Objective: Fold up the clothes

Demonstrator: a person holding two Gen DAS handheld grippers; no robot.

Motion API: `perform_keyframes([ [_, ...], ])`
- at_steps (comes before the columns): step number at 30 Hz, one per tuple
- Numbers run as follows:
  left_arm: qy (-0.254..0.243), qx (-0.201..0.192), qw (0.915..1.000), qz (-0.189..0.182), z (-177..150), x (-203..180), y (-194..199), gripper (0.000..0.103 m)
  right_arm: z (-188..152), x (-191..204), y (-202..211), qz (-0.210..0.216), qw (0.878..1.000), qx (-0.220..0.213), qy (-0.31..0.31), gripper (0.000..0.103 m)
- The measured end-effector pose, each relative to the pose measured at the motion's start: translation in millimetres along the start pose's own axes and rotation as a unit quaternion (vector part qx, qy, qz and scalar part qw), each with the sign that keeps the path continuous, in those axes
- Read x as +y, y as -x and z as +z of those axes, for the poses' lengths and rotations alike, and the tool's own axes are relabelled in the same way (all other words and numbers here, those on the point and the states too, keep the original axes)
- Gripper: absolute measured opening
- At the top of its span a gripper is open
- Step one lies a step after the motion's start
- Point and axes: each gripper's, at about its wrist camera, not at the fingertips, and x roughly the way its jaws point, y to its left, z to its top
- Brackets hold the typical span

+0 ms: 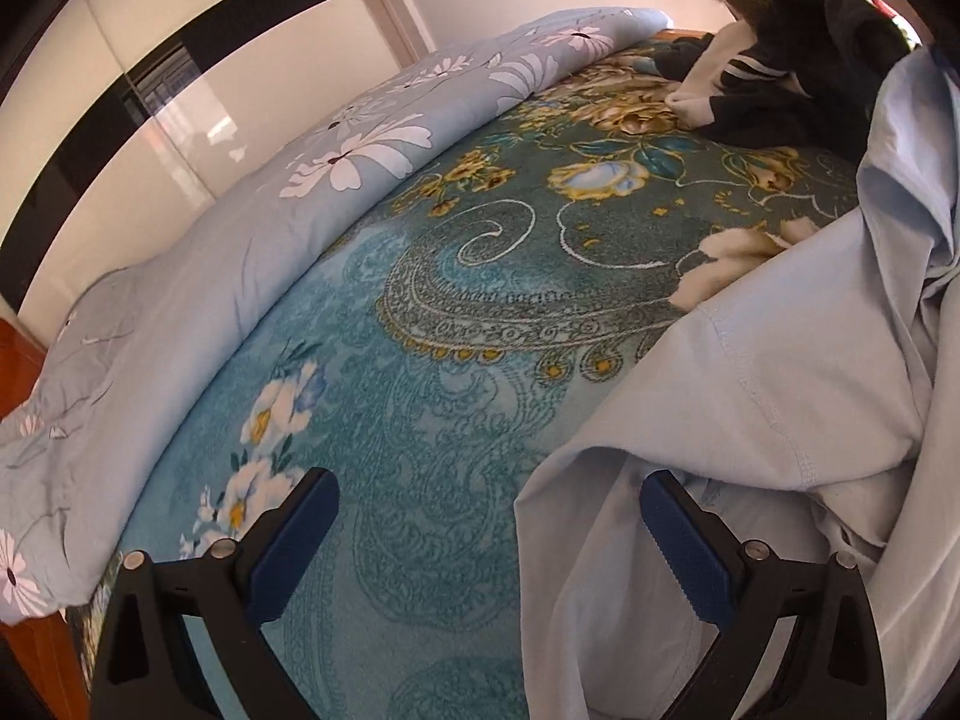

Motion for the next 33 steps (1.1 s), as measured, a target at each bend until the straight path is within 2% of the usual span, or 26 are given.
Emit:
perform_keyframes([
  [4, -0.023, 0.001, 0.9995, -0.021, 7, -4, -11, 0.094, 29, 2, -33, 0.031, 0.997, 0.028, 0.068, 0.056],
  [8, -0.030, 0.007, 0.9982, -0.051, 11, -5, -22, 0.085, 46, 7, -72, 0.047, 0.985, 0.104, 0.132, 0.056],
  [13, -0.018, 0.013, 0.9941, -0.106, 11, -6, -28, 0.051, 43, 11, -100, 0.041, 0.967, 0.181, 0.173, 0.056],
  [15, -0.006, 0.011, 0.9921, -0.125, 11, -6, -27, 0.030, 40, 12, -103, 0.041, 0.963, 0.194, 0.180, 0.054],
  [16, -0.002, 0.009, 0.9919, -0.127, 10, -6, -26, 0.016, 38, 13, -102, 0.042, 0.963, 0.196, 0.180, 0.051],
  [18, 0.008, 0.004, 0.9914, -0.131, 10, -6, -23, 0.005, 34, 14, -98, 0.047, 0.964, 0.192, 0.179, 0.023],
  [19, 0.016, 0.000, 0.9910, -0.133, 10, -5, -20, 0.003, 31, 14, -95, 0.048, 0.965, 0.188, 0.178, 0.018],
  [20, 0.024, -0.005, 0.9907, -0.134, 10, -4, -17, 0.003, 29, 15, -90, 0.051, 0.966, 0.183, 0.176, 0.008],
  [26, 0.070, -0.045, 0.9902, -0.112, 9, 6, 15, 0.002, 18, 24, -57, 0.015, 0.977, 0.144, 0.154, 0.005],
  [29, 0.101, -0.077, 0.9873, -0.096, 12, 21, 44, 0.002, 25, 27, -24, -0.011, 0.986, 0.098, 0.134, 0.005],
  [33, 0.138, -0.124, 0.9810, -0.055, 16, 47, 96, 0.002, 48, 26, 33, -0.063, 0.992, 0.019, 0.104, 0.004],
])
